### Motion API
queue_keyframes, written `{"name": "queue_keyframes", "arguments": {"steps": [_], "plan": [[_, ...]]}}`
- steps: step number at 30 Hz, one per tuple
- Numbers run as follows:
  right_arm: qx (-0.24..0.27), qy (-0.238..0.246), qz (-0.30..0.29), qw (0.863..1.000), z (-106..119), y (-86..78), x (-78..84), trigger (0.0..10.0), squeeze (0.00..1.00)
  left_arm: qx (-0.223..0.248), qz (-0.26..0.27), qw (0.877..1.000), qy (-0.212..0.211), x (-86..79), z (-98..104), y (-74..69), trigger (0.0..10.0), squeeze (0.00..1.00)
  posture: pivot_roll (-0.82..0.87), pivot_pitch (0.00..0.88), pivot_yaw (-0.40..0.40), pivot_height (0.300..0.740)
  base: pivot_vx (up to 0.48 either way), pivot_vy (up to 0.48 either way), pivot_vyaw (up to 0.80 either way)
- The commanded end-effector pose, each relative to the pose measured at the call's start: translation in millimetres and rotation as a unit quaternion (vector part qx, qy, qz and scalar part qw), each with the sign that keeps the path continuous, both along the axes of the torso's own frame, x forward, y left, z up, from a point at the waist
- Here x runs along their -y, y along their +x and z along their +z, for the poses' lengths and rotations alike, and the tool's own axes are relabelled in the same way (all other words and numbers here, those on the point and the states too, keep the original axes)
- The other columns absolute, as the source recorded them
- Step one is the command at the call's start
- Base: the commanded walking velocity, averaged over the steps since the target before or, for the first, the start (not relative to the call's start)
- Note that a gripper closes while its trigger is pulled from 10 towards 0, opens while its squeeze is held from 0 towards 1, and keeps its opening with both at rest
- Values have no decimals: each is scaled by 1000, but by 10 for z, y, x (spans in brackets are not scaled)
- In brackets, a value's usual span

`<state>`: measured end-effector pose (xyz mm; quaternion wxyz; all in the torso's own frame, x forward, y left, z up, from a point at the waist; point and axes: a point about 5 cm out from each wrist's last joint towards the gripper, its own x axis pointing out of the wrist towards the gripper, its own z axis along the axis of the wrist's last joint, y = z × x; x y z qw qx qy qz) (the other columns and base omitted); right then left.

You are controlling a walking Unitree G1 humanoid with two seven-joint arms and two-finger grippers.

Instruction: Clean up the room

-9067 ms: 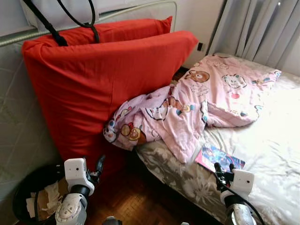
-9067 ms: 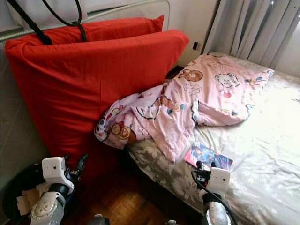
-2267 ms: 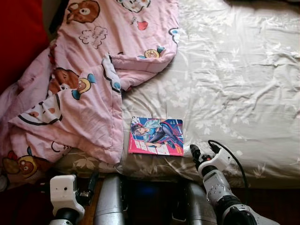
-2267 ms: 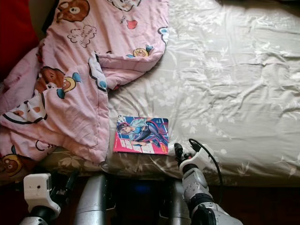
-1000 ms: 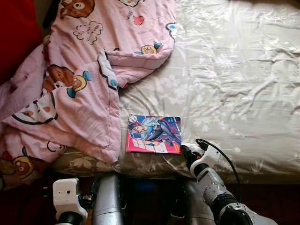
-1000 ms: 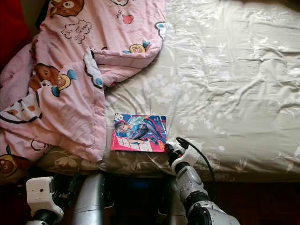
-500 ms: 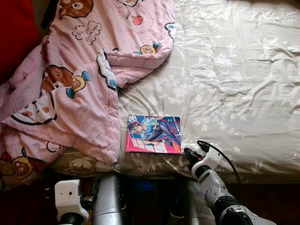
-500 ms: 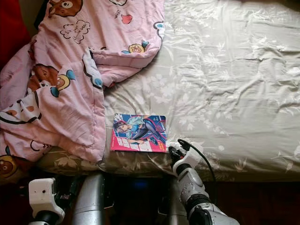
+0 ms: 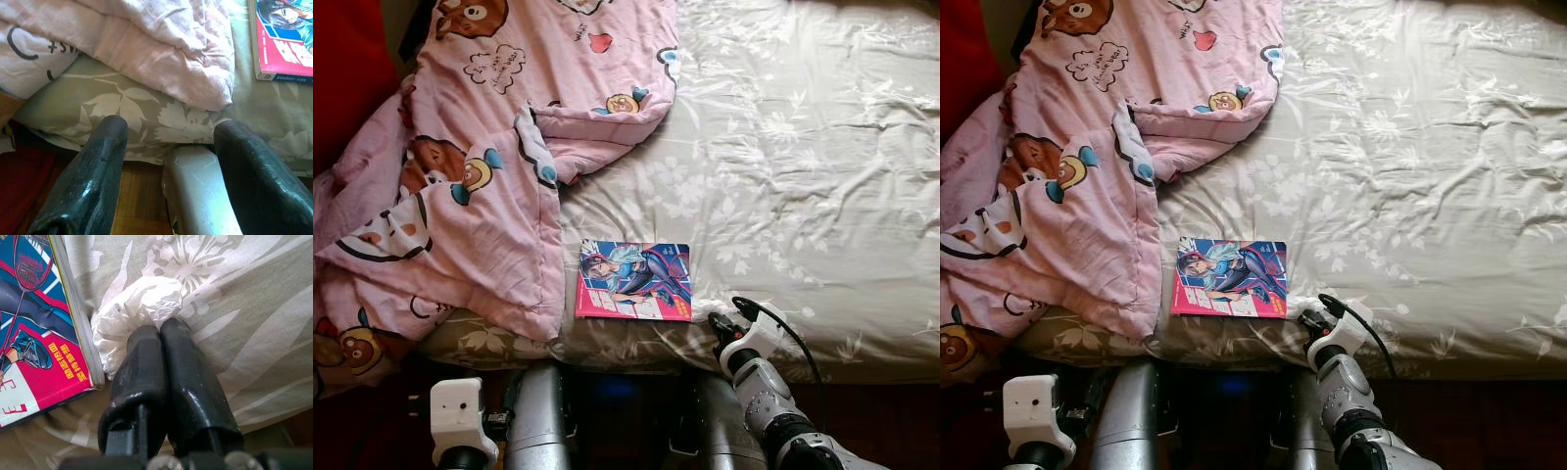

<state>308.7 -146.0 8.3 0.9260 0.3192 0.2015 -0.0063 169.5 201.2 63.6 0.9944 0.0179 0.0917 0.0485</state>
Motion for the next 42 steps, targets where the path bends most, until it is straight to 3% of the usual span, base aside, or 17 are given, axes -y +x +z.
{"name": "queue_keyframes", "arguments": {"steps": [1,10,16,19,22,27,28,29,30,31,32,37,42], "plan": [[-15,0,-5,1000,-87,-84,30,0,0,-27,-4,1000,5,11,-106,-83,10000,0,200,356,-81,623,0,0,0],[11,-27,5,1000,-30,-47,33,0,0,-35,-10,999,14,20,-174,-57,10000,0,198,340,-80,623,0,0,0],[76,-84,-28,993,77,-50,310,0,0,-55,6,998,14,-50,-378,4,10000,0,159,267,-92,623,0,0,0],[94,-123,-39,987,59,-151,470,0,0,-66,15,998,3,-69,-517,119,10000,0,123,211,-95,623,0,0,0],[97,-140,-33,985,12,-235,498,0,0,-78,16,997,-1,-68,-622,183,10000,0,111,183,-95,623,0,0,0],[52,-149,-31,987,-214,-485,517,0,0,-109,29,994,-13,-108,-818,226,10000,0,87,96,-91,623,0,0,0],[43,-149,-31,987,-249,-522,519,1608,0,-114,31,993,-14,-114,-844,229,10000,0,85,90,-90,623,0,0,0],[34,-150,-29,988,-286,-561,518,1608,0,-118,33,992,-16,-119,-871,232,10000,0,82,82,-90,623,0,0,0],[17,-153,-25,988,-338,-608,512,8000,0,-128,33,991,-18,-122,-913,244,10000,0,75,43,-88,623,0,0,0],[6,-155,-21,988,-372,-640,508,8000,0,-134,34,990,-19,-124,-940,252,10000,0,75,43,-88,623,0,0,0],[-9,-154,-16,988,-416,-679,498,10000,0,-143,35,989,-20,-129,-977,260,10000,0,69,25,-87,623,0,0,0],[-72,-172,6,982,-571,-828,480,10000,0,-177,52,982,-38,-148,-1117,271,10000,0,55,0,-87,623,0,0,0],[-165,-197,41,966,-760,-1030,452,10000,0,-239,65,967,-64,-131,-1288,211,10000,0,48,0,-88,648,0,0,0]]}}
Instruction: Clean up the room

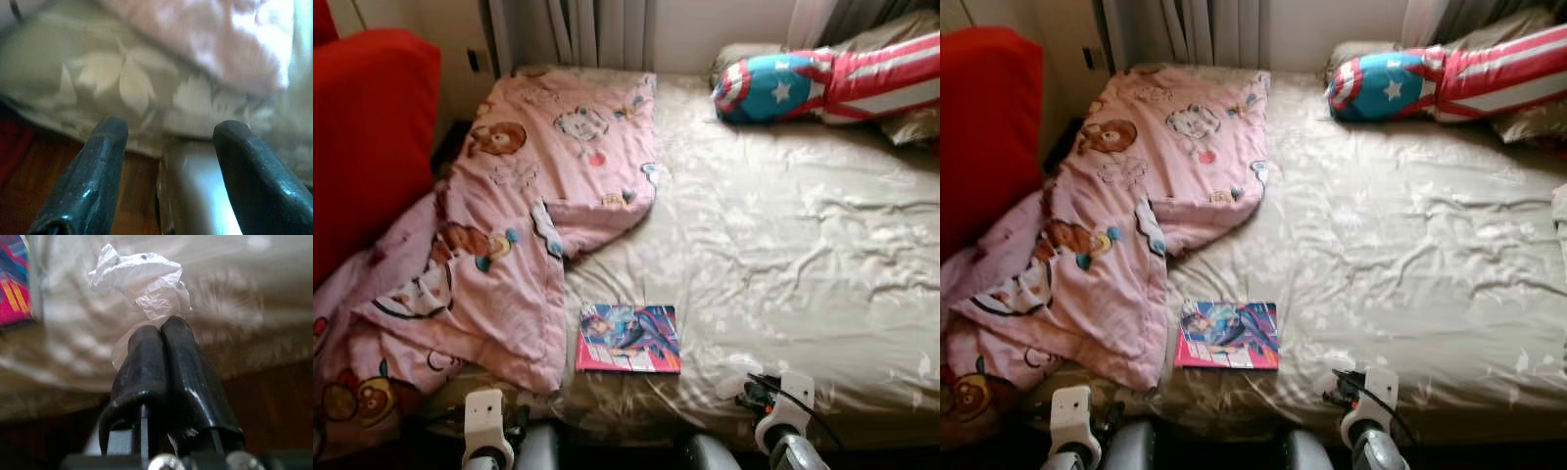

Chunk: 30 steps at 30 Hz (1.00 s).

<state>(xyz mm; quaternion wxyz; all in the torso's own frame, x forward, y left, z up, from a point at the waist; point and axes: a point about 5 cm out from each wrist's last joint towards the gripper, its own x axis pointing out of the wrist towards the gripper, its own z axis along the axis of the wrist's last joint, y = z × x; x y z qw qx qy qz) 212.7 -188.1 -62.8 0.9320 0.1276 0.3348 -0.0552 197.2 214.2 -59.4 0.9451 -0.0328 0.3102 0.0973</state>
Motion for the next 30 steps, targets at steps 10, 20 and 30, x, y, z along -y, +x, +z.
{"name": "queue_keyframes", "arguments": {"steps": [10,20,30], "plan": [[-80,-19,43,996,-146,-179,-81,10000,0,-80,6,996,-25,36,-153,-102,10000,0,37,0,-70,711,0,0,0],[-97,-27,31,994,-149,-171,-46,10000,0,-105,-2,994,-41,69,-175,-91,10000,0,33,0,-69,739,0,0,0],[-112,-35,52,992,-168,-177,-131,10000,0,-131,21,990,-43,68,-246,-224,10000,0,50,0,-80,739,0,0,0]]}}
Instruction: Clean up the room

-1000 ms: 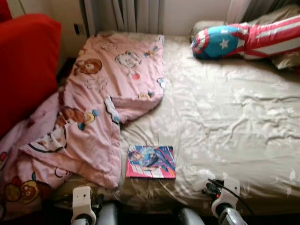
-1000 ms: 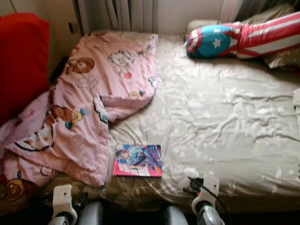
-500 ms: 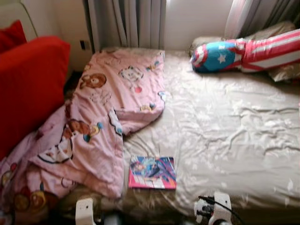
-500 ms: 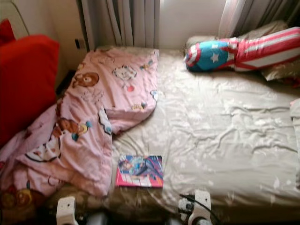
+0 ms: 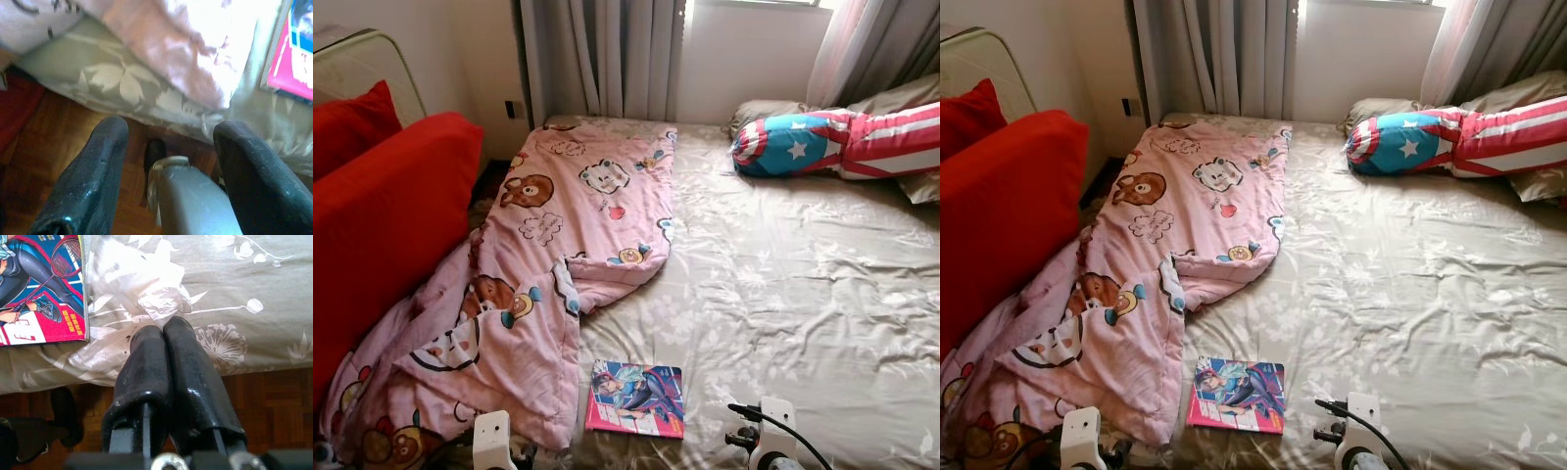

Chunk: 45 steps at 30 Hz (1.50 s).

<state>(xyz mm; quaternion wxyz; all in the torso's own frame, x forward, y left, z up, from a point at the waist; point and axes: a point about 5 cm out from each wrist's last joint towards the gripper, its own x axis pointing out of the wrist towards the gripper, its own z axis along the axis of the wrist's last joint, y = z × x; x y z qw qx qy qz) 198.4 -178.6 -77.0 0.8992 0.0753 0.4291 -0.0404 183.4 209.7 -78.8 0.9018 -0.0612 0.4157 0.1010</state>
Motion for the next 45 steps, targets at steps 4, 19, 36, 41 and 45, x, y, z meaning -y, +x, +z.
{"name": "queue_keyframes", "arguments": {"steps": [4,19,36,41,45], "plan": [[-9,-5,27,1000,-13,-4,-78,10000,0,-22,-1,1000,-7,28,-61,-108,10000,0,46,0,-75,739,0,0,0],[-19,-8,57,998,-29,-18,-165,10000,0,-21,-23,1000,3,65,-66,-114,10000,0,70,0,-84,739,0,0,800],[-46,9,67,997,-76,-84,-411,10000,0,-41,-21,999,25,-88,-106,-279,10000,0,117,0,-59,739,0,0,786],[-38,32,40,998,-15,42,-454,10000,0,-53,-32,998,22,-38,-135,-320,10000,0,64,0,-52,739,0,0,113],[-33,21,56,998,24,115,-462,10000,0,-49,-48,997,22,15,-126,-275,10000,0,66,0,-58,739,0,0,0]]}}
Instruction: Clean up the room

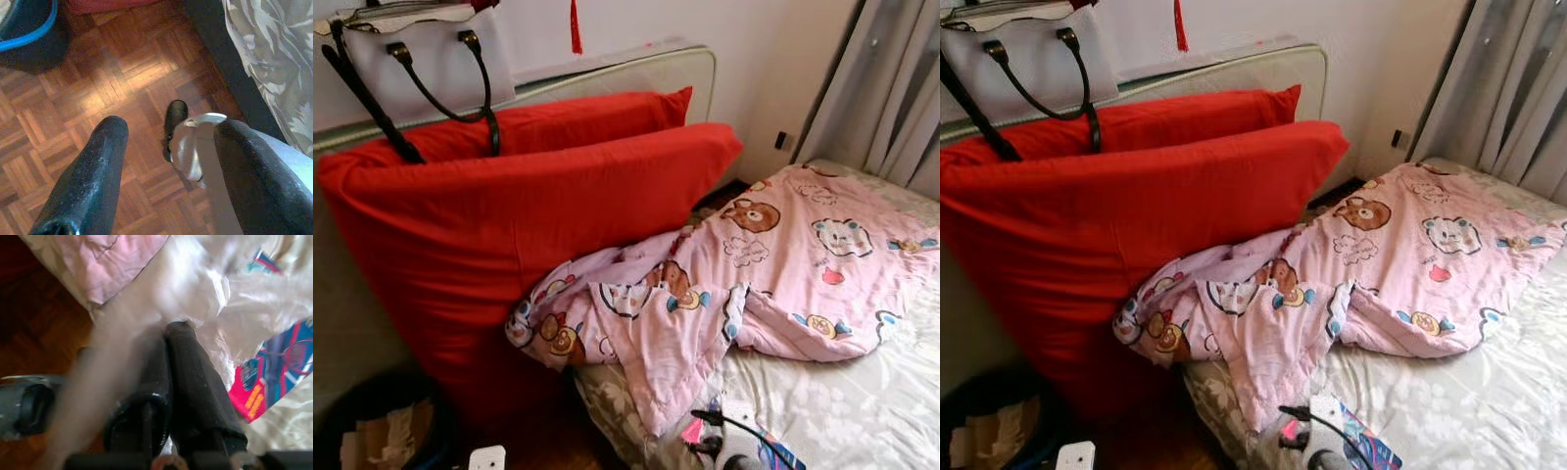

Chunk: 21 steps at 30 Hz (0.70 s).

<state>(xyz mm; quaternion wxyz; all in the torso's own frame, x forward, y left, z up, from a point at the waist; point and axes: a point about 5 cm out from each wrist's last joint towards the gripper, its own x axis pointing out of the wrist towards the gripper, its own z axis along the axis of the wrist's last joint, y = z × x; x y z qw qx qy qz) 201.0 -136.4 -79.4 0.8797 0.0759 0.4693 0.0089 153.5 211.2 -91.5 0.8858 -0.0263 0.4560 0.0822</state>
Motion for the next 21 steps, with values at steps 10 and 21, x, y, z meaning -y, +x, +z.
{"name": "queue_keyframes", "arguments": {"steps": [10,21], "plan": [[8,4,-1,1000,54,99,-99,10000,0,-6,-25,1000,4,15,2,19,10000,0,54,0,-27,739,0,103,0],[7,1,8,1000,59,108,-108,10000,0,-12,-34,999,7,9,-5,-1,10000,0,59,0,-28,739,0,357,291]]}}
